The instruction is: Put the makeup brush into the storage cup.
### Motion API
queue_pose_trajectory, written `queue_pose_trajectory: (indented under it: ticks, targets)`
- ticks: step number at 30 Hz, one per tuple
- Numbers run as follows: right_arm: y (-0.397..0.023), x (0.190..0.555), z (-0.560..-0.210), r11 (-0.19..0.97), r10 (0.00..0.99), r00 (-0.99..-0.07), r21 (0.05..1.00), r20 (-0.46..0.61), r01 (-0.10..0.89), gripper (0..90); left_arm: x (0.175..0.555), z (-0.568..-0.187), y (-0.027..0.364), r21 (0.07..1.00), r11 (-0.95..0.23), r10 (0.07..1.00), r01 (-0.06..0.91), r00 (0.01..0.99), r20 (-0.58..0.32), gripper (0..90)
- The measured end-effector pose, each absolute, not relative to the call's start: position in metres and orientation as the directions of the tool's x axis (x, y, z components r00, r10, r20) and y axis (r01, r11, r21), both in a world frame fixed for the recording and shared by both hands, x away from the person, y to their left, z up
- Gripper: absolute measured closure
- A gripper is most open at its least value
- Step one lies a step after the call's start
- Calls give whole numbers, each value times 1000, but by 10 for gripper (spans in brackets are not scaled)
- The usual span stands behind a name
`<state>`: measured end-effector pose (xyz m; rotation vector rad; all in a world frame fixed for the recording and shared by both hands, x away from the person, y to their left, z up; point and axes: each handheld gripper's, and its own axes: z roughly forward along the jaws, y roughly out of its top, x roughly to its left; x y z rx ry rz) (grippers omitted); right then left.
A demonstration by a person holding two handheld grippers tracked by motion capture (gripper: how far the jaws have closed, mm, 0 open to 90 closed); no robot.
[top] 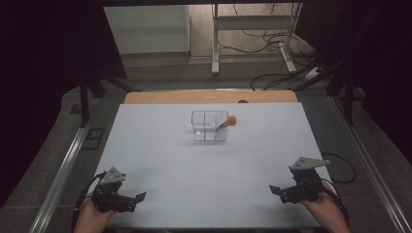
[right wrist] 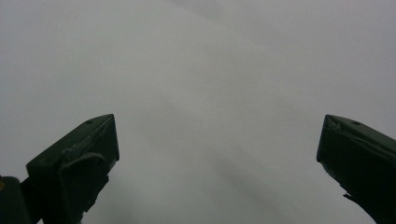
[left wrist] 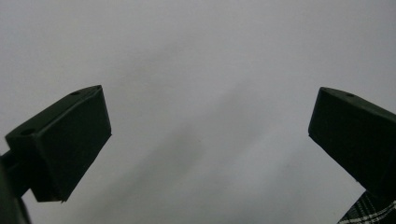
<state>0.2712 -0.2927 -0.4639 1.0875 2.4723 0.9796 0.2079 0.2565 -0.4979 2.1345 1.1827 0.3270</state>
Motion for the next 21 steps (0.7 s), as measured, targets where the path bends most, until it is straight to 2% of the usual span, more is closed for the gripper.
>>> queue_pose_trajectory:
  ticks: [21]
  targets:
    - [-306,260,-463,475,748,-663,680,22,558,0,208,-498,256,658,-366,824,657,558,-99,0]
